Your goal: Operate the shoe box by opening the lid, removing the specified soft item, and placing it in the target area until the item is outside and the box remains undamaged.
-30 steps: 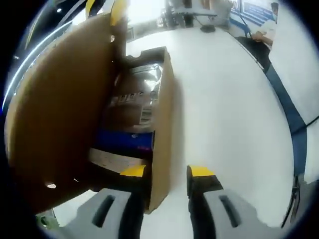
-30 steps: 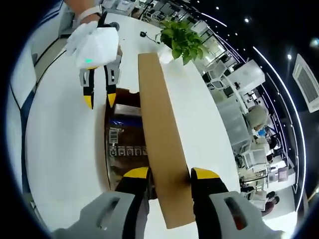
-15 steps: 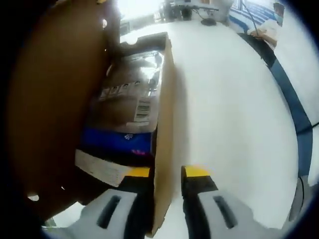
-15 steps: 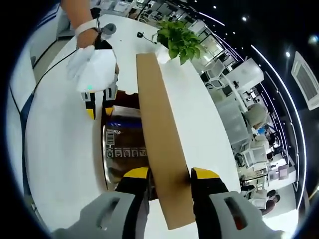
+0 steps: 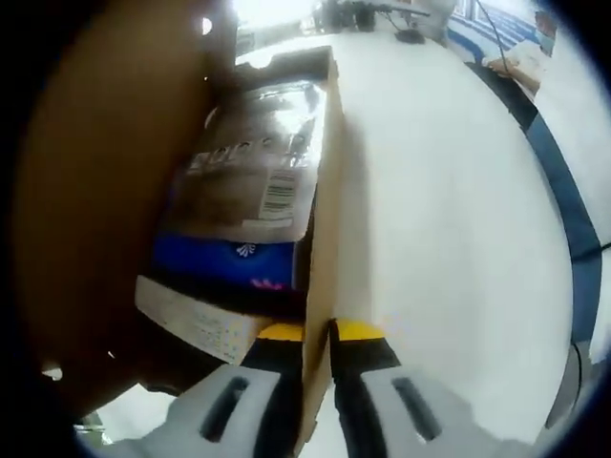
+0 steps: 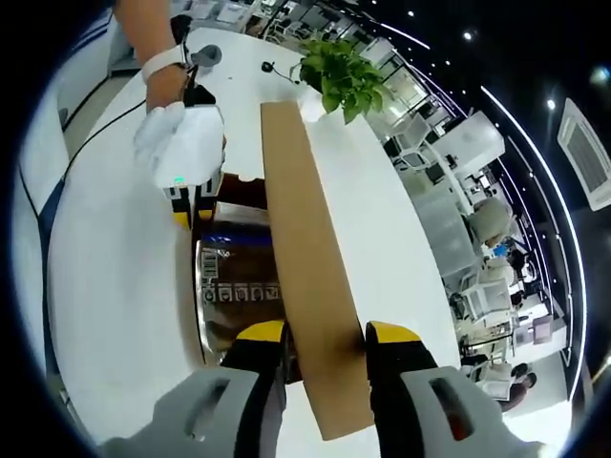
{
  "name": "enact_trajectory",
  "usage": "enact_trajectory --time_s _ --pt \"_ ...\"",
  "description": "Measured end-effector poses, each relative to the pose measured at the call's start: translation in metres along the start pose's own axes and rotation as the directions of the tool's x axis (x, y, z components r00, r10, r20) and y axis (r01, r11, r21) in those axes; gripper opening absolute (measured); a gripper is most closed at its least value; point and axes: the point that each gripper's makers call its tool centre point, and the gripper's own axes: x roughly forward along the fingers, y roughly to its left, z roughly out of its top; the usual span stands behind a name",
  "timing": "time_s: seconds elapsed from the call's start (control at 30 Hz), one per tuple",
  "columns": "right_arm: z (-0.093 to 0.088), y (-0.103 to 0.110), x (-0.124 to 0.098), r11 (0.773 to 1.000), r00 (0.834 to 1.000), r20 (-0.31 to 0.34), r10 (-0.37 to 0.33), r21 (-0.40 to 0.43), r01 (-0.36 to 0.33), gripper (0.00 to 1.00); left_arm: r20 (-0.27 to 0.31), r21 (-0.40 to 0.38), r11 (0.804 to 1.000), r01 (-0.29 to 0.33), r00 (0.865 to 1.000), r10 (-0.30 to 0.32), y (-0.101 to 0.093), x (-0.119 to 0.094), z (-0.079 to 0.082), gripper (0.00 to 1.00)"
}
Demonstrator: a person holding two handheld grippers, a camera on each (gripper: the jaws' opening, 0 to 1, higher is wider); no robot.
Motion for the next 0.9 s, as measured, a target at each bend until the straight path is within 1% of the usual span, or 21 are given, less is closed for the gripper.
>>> enact_trajectory --time_s 0.27,0.37,0.53,0.7,0.73,0.87,0.9 --pt "-0.0005 0.0002 -0.0005 1.000 1.000 -0.003 0.001 -0.005 -0.001 0.30 -0.001 -0.008 1.000 0.010 1.000 -0.010 0.0032 0.0042 -0.0038 0.06" --pt "-0.0009 -0.0004 -0.0010 1.000 1.000 -0.010 0.000 -0.027 0.000 0.30 0.001 0.014 1.000 0.020 1.000 -0.020 0.0018 0.0046 -0.0039 0.05" --pt "-0.0003 -0.0014 -0.0014 1.000 1.000 0.003 0.000 -0.020 0.000 0.30 -0.007 0.009 1.000 0.030 1.000 -0.030 0.0000 0.0041 -0.0025 0.04" --pt "-0.0009 -0.0012 -0.0022 1.000 1.000 0.011 0.006 -0.025 -0.006 0.30 -0.010 -0.004 0.999 0.054 0.998 -0.054 -0.0017 0.0041 -0.0015 0.03" --pt "-0.0008 -0.0011 -0.0026 1.000 1.000 0.011 0.007 -0.026 -0.007 0.30 -0.011 -0.021 0.998 0.055 0.998 -0.055 -0.0029 0.0029 -0.0002 0.03" --pt "-0.0004 -0.0010 -0.0024 0.999 1.000 0.010 0.010 -0.030 -0.010 0.30 -0.015 -0.020 0.998 0.055 0.998 -0.055 -0.0046 0.0006 0.0020 0.03" --pt "0.0000 -0.0013 -0.0023 0.999 1.000 0.009 0.012 -0.030 -0.011 0.30 -0.021 -0.040 0.998 0.051 0.998 -0.052 -0.0039 0.0008 0.0016 0.03"
